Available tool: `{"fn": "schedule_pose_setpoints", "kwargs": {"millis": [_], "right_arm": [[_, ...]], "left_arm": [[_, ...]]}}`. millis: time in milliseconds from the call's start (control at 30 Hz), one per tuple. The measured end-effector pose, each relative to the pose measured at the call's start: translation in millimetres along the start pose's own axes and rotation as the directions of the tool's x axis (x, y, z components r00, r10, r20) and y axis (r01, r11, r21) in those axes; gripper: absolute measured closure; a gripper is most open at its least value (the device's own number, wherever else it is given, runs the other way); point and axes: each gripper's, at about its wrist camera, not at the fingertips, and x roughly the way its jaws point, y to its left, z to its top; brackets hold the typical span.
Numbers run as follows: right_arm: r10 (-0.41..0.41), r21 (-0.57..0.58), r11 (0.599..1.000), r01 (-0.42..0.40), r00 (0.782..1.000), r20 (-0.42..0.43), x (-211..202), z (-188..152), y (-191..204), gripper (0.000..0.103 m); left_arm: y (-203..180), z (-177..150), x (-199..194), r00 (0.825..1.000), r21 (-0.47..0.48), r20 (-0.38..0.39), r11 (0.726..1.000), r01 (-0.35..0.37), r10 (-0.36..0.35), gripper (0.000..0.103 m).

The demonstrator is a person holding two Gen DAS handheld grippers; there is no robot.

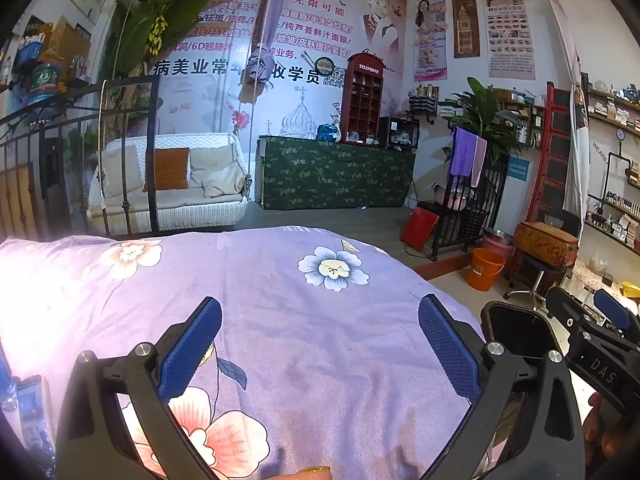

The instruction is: Collect trash

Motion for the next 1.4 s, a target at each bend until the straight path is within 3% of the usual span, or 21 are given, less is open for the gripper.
{"fn": "schedule_pose_setpoints", "kwargs": {"millis": [1400], "right_arm": [[-0.003, 0.007, 1.000, 0.003, 1.000, -0.012, 5, -2, 2, 0.006]], "left_arm": [[1, -17, 0, 1.000, -0.022, -0.025, 1.000, -0.007, 0.007, 0.006]]}}
